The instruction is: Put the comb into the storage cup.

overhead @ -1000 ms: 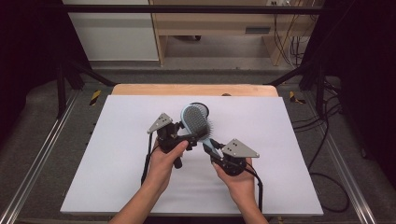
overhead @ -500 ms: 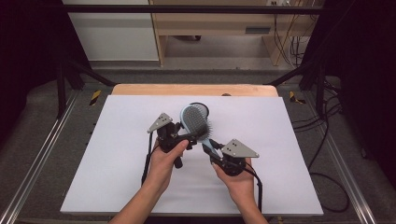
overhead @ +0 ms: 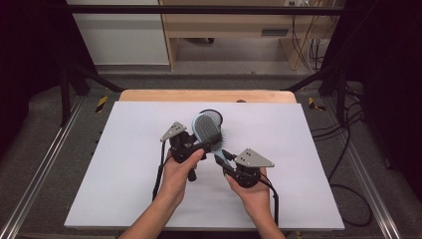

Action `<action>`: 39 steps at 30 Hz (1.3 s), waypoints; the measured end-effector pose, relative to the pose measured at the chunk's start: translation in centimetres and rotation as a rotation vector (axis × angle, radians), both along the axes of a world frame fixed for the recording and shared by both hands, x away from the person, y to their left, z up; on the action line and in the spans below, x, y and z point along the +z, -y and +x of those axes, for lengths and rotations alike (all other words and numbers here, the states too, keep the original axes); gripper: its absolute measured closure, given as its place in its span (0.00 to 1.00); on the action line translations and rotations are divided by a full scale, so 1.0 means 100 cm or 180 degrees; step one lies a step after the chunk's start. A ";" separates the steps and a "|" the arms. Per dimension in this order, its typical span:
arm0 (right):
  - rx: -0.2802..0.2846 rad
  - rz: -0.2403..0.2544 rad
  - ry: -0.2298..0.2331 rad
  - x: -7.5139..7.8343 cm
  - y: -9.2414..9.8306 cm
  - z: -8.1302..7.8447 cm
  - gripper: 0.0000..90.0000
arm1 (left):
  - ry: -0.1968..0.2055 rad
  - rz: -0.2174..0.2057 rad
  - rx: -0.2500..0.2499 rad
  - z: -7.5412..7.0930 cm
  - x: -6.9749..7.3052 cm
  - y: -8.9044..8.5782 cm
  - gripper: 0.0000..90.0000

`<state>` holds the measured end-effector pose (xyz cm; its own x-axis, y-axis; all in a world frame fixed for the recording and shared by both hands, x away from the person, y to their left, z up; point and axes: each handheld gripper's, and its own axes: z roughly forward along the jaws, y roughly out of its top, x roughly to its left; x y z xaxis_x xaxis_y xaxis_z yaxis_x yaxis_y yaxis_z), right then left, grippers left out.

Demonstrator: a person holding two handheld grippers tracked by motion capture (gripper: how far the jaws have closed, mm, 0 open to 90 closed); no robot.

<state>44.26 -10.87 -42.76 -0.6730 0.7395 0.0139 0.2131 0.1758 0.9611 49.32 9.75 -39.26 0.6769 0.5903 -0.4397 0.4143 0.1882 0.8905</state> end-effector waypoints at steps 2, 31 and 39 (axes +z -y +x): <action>0.0002 -0.0010 -0.0007 0.000 0.000 0.000 0.77 | 0.0005 -0.0007 -0.0012 0.000 0.000 0.000 0.47; -0.0039 -0.0020 -0.0257 -0.007 -0.001 0.009 0.33 | 0.0074 -0.0050 -0.0033 0.006 0.001 -0.001 0.55; -0.0027 0.0025 -0.0394 -0.004 0.010 0.008 0.13 | 0.0216 -0.0046 0.0047 0.014 0.014 -0.009 0.55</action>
<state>45.03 -11.84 -43.17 -0.6596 0.7446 0.1022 0.3316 0.1662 0.9287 50.76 10.69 -37.89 0.6967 0.5942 -0.4018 0.3503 0.2070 0.9135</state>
